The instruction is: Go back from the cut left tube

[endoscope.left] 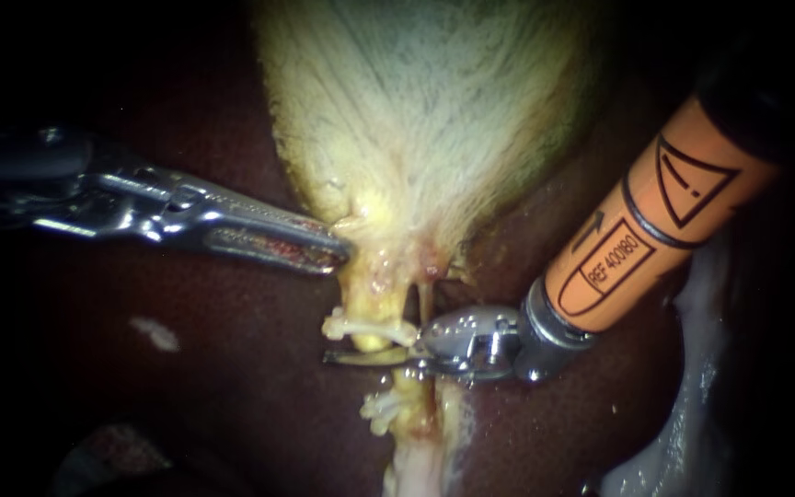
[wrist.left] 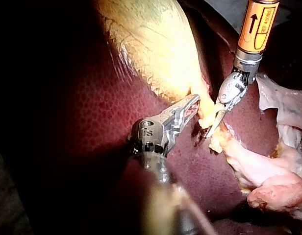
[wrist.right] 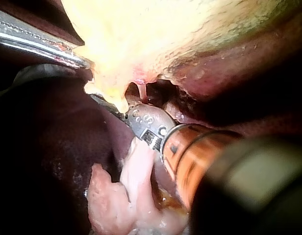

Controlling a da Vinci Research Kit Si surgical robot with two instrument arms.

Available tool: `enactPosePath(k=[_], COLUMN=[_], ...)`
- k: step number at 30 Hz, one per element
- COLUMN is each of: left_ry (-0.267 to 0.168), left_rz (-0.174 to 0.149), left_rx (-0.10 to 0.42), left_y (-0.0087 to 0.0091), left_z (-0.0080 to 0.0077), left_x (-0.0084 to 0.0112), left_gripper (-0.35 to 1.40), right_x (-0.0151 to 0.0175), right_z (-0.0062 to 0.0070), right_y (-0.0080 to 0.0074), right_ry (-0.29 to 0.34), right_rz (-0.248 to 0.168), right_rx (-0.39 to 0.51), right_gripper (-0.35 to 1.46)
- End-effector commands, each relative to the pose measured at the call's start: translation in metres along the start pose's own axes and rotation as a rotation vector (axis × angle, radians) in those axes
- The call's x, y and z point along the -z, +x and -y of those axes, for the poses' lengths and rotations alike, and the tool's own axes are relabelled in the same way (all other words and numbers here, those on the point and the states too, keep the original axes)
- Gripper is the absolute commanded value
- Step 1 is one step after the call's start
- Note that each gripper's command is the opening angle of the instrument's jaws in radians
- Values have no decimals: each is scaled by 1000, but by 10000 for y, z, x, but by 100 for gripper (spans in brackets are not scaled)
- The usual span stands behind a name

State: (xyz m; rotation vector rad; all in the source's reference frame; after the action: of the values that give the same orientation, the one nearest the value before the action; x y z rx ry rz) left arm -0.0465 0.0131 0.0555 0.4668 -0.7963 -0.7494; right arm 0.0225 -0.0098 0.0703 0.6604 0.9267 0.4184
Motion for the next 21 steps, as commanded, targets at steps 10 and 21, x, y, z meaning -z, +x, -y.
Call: enactPosePath(k=[10,21], left_ry=[0,-1], left_rz=[0,0], left_rx=[1,1], left_y=[-1,-1], left_z=[2,2], left_x=[1,1], left_gripper=[-35,-35], right_x=[0,3], right_z=[0,-3], right_y=[-1,-3], right_ry=[1,4], right_rz=[1,-4], right_rx=[-48,-52], right_gripper=[34,64])
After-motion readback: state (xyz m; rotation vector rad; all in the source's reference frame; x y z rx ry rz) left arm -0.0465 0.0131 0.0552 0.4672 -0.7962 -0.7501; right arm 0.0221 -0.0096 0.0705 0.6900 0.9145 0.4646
